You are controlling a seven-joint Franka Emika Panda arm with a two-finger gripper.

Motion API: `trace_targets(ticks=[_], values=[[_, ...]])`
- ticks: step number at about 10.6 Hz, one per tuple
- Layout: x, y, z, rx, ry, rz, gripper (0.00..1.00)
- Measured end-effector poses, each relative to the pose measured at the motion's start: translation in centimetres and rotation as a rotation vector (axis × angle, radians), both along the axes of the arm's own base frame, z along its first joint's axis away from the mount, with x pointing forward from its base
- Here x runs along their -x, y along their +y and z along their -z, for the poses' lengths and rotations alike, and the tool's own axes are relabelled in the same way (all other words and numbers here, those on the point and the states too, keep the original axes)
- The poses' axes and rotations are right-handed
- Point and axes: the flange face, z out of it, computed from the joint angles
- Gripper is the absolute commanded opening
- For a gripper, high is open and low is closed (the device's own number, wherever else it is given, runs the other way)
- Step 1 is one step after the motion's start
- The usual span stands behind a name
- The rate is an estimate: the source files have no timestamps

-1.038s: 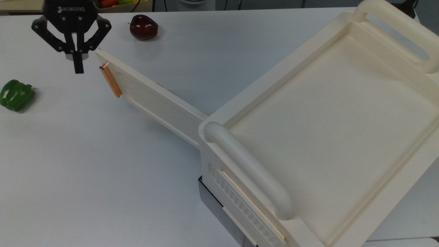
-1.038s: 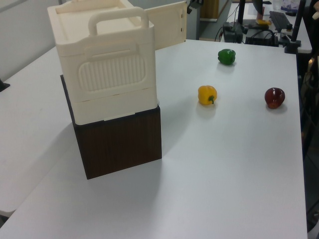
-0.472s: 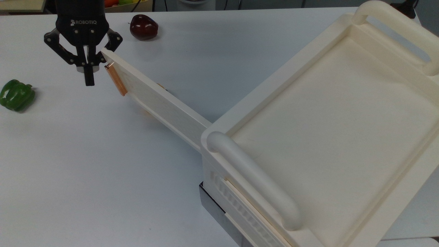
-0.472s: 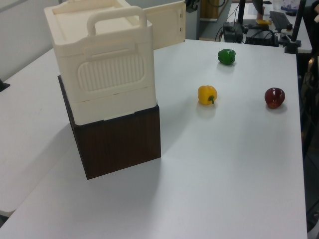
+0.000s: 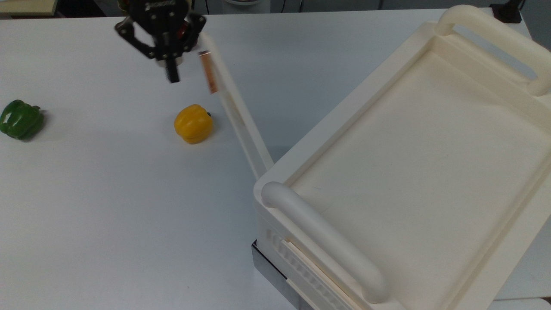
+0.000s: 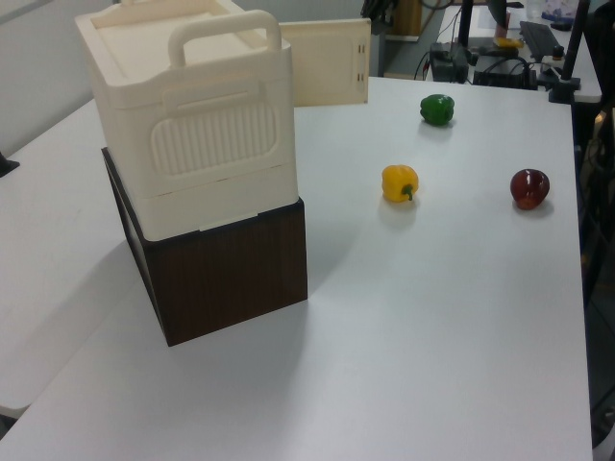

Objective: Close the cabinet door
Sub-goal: 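Push the door edge with the gripper, swinging it shut against the cabinet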

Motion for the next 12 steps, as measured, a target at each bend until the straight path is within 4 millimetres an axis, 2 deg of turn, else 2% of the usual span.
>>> trace_targets(ticks=[3,6,8,12], values=[[1.5,3.3,-1.0,-0.074,0.052,-0.072,0.12],[1.9,9.1,-1.0,-0.096,0.062,-0.138,0.12],[2.0,12.9,-0.3,-0.118,0.086,-0.148,0.14],[-0.2,17.3,0.7,-0.172,0.064,-0.145,0.14]])
